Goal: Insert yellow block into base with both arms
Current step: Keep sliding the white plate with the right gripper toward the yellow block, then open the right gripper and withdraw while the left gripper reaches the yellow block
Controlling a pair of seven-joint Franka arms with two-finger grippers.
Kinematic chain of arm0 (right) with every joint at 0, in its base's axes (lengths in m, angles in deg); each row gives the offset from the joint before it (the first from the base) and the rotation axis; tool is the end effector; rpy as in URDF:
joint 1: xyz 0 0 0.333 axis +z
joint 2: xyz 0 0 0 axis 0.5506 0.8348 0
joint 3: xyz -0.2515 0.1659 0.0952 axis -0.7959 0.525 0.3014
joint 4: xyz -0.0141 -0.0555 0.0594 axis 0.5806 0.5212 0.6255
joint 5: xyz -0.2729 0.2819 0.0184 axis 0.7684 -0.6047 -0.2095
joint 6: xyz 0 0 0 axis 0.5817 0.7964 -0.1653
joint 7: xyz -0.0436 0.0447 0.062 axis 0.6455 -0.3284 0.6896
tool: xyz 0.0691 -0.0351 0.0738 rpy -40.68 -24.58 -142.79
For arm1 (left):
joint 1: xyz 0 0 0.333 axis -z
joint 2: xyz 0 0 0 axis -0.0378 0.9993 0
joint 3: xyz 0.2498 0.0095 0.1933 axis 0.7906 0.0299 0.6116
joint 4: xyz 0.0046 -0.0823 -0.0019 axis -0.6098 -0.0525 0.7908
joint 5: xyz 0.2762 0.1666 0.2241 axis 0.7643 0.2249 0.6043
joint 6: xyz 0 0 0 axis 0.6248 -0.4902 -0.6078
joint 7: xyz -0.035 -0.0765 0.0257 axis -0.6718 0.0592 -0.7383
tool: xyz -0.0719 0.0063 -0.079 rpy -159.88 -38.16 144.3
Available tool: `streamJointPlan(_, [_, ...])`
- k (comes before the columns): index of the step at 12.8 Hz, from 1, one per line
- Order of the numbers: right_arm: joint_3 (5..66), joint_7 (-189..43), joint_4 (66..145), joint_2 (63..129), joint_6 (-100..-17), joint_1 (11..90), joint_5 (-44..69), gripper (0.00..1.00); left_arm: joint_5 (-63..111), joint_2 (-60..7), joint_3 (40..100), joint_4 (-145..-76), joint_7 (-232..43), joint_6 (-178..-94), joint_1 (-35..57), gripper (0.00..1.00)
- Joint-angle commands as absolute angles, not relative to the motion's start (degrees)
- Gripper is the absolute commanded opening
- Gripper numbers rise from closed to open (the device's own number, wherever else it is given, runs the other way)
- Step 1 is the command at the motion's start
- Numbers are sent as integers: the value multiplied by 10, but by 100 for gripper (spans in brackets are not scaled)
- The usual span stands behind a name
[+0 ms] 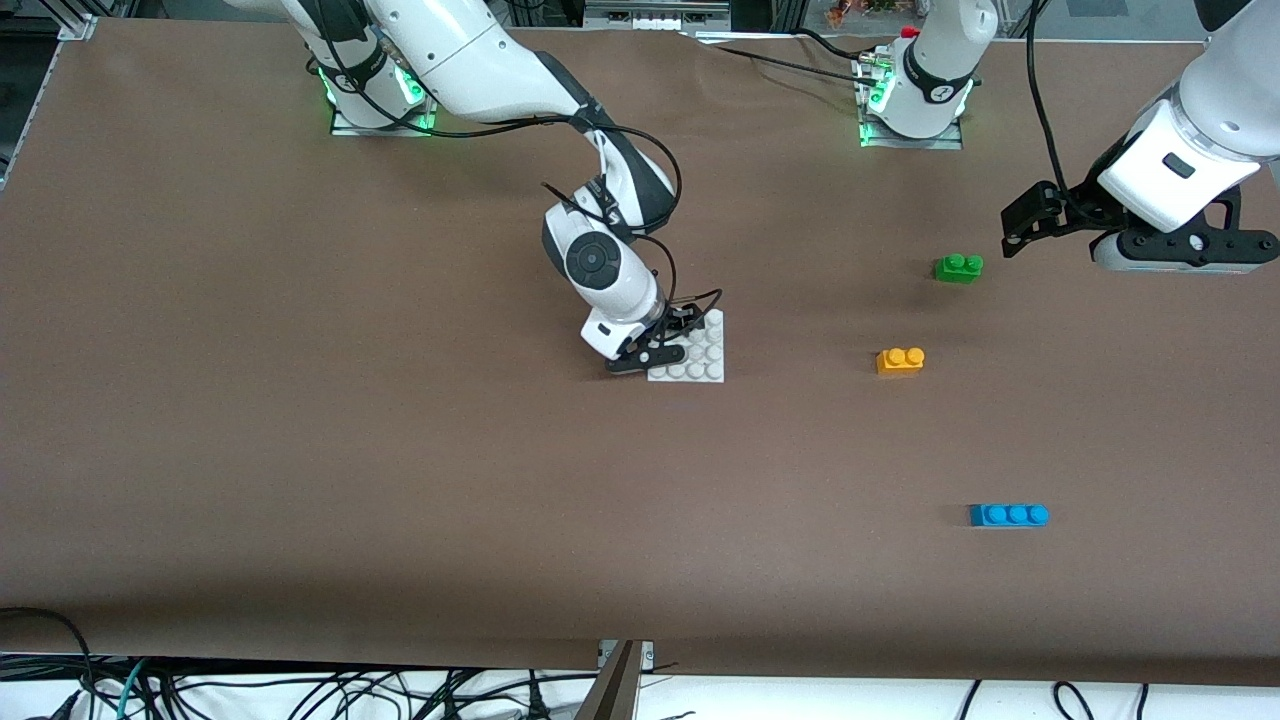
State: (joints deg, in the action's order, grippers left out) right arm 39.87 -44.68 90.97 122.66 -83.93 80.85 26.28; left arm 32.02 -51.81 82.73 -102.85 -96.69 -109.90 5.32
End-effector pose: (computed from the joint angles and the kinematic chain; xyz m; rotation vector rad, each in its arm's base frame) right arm 0.5012 0.5288 0.1682 -2.8585 -0.1534 0.0798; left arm 0.5511 -0.0868 0.6086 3.1213 0.0008 -0.0318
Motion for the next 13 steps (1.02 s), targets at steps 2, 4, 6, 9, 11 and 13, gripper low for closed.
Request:
streamJointPlan(2, [379,-449,886,1232,-824,805,276,100,319,-514,823,-1015,-969,-1094,52,100])
streamJointPlan(4, [375,-450,873,1220,-779,789,279,100,319,-513,826,-1015,-969,-1094,52,100])
streamJointPlan(6, [375,-450,857,1216,-752,776,277,100,318,-512,829,-1015,-969,-1094,52,100])
streamJointPlan(9, [376,-469,851,1186,-681,741,277,100,319,-513,828,-1016,-969,-1099,52,100])
streamJointPlan(11, [375,-489,851,1165,-632,718,279,100,319,-513,829,-1022,-969,-1110,52,100])
streamJointPlan(13, [364,-490,852,1149,-589,693,278,100,318,-514,828,-1031,-967,-1130,51,100])
